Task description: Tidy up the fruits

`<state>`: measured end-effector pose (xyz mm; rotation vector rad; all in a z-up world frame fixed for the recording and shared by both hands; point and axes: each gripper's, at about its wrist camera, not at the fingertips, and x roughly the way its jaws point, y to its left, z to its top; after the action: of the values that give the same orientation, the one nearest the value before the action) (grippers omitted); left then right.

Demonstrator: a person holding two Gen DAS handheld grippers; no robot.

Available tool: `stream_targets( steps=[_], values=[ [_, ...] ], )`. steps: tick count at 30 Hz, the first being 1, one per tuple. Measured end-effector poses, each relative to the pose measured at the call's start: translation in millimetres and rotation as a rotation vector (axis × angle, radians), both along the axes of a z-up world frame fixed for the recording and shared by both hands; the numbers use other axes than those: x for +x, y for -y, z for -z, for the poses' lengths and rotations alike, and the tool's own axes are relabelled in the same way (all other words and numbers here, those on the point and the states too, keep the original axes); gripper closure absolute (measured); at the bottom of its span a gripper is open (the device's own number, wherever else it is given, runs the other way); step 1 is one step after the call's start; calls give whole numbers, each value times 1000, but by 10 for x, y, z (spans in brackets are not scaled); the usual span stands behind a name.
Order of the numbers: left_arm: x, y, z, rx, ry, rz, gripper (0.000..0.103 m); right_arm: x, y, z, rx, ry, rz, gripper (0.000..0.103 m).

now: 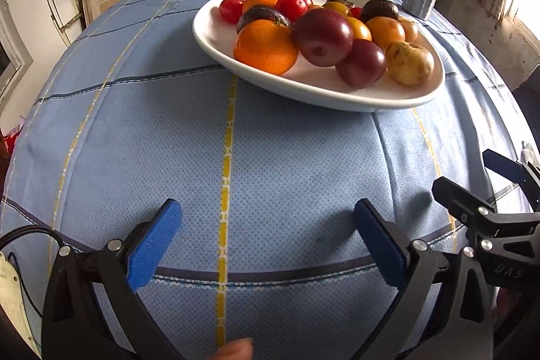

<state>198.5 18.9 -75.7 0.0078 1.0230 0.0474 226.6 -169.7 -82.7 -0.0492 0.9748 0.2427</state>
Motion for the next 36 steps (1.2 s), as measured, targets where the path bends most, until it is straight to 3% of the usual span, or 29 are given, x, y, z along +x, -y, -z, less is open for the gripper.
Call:
stream_targets(
  steps=[5,9,14,36],
  values=[
    [-32,53,-38,17,20,7,4,1,14,-31,13,2,-5,3],
    [-131,125,-213,68,130,5,4,-82,59,-136,70,57,-10,3],
    [-202,125,-333,70,193,-13,4,-204,48,-243,62,141,-16,3],
    [-361,107,-390,69,251,-17,4,-297,56,-354,61,213,-21,3]
  ],
)
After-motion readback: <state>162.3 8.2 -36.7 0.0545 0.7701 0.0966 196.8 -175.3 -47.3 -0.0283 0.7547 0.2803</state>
